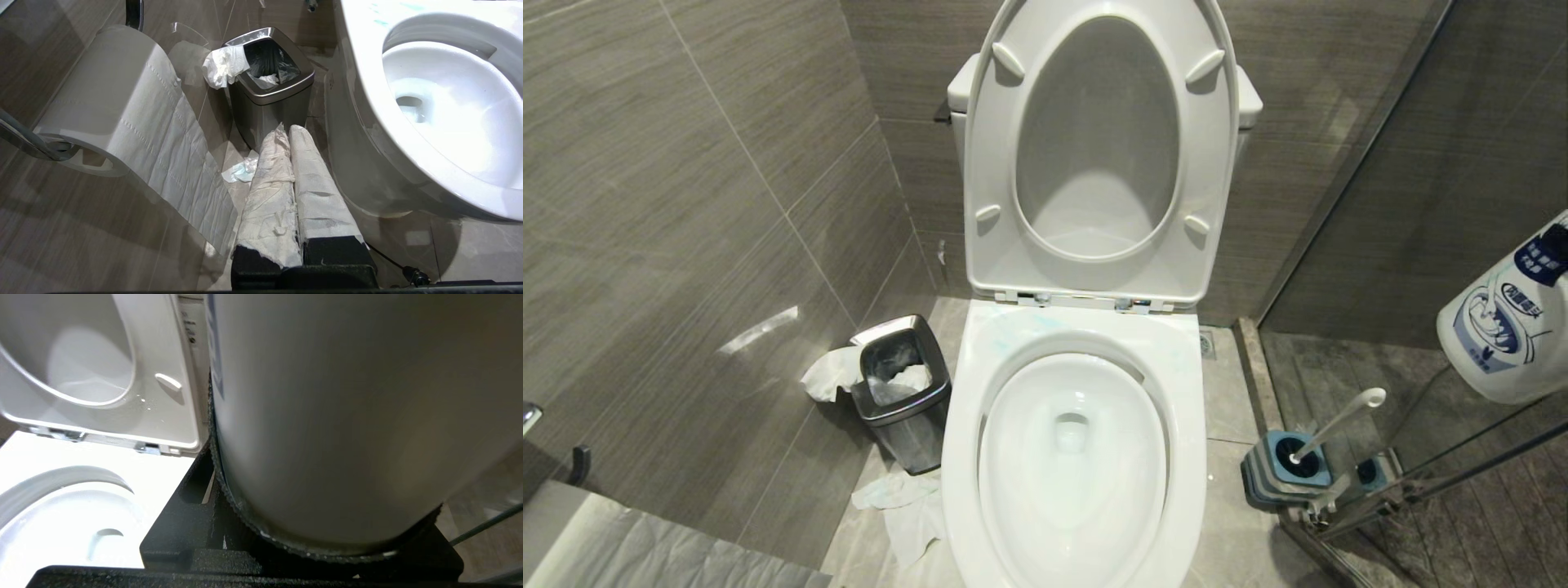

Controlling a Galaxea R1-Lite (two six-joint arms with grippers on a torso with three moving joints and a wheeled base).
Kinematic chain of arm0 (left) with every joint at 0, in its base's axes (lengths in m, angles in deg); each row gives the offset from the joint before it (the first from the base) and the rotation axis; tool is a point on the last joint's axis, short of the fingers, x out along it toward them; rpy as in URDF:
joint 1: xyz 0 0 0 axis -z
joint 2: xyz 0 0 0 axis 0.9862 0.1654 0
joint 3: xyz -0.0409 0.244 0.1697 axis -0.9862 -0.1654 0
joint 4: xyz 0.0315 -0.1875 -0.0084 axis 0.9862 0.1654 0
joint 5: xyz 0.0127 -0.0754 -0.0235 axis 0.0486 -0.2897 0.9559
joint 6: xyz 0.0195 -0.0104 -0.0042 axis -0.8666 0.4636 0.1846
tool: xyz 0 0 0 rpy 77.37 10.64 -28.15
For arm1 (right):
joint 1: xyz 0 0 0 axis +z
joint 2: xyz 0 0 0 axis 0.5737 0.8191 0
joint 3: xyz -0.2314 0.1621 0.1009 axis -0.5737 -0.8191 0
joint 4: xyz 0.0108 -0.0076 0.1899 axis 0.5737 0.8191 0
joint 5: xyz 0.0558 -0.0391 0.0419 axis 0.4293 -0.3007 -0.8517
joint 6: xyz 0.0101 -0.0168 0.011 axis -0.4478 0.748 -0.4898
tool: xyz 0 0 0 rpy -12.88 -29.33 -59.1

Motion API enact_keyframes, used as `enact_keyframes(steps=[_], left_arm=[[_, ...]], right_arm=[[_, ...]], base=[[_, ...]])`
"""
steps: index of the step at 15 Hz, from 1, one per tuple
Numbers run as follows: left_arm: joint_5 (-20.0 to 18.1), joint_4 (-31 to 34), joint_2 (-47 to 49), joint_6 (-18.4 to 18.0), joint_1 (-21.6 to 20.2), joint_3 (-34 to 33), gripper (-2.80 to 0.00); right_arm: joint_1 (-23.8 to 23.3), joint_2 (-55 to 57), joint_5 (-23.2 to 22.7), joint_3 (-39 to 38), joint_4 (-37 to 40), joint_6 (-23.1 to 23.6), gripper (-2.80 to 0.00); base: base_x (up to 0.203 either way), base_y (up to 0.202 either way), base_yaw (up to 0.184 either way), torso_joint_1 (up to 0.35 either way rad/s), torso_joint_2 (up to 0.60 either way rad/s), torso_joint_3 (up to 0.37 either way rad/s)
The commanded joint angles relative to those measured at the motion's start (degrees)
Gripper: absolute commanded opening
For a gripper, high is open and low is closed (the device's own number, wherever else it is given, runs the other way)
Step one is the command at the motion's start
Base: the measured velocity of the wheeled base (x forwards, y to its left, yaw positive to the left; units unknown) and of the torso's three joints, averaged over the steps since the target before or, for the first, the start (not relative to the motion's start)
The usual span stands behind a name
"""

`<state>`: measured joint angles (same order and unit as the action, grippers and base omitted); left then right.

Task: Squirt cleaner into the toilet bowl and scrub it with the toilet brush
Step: Pour in the cleaning agent

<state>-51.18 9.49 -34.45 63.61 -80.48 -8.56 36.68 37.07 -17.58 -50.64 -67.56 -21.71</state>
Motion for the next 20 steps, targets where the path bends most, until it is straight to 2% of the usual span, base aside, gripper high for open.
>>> enact_keyframes(steps=[1,3,5,10,12,20], left_arm=[[0.0,0.0,0.0,0.0,0.0,-0.1,-2.8],[0.0,0.0,0.0,-0.1,0.0,-0.1,-2.8],[0.0,0.0,0.1,-0.1,0.0,-0.1,-2.8],[0.0,0.0,0.0,-0.1,0.0,-0.1,-2.8],[0.0,0.0,0.0,-0.2,0.0,-0.1,-2.8],[-0.1,0.0,0.0,-0.3,0.0,-0.1,-2.8]], right_arm=[[0.2,4.5,0.4,2.0,-0.2,0.2,-2.8],[1.2,7.0,1.4,3.9,-0.1,0.3,-2.8],[4.5,8.9,3.7,6.2,1.5,0.3,-2.8],[17.3,14.7,12.6,10.7,3.3,0.2,-2.8],[20.9,17.3,14.9,12.3,3.1,0.2,-2.8],[25.8,28.2,20.3,18.2,2.8,0.3,-2.8]], base=[[0.0,0.0,0.0,0.0,0.0,0.0],[0.0,0.0,0.0,0.0,0.0,0.0],[0.0,0.0,0.0,0.0,0.0,0.0],[0.0,0.0,0.0,0.0,0.0,0.0],[0.0,0.0,0.0,0.0,0.0,0.0],[0.0,0.0,0.0,0.0,0.0,0.0]])
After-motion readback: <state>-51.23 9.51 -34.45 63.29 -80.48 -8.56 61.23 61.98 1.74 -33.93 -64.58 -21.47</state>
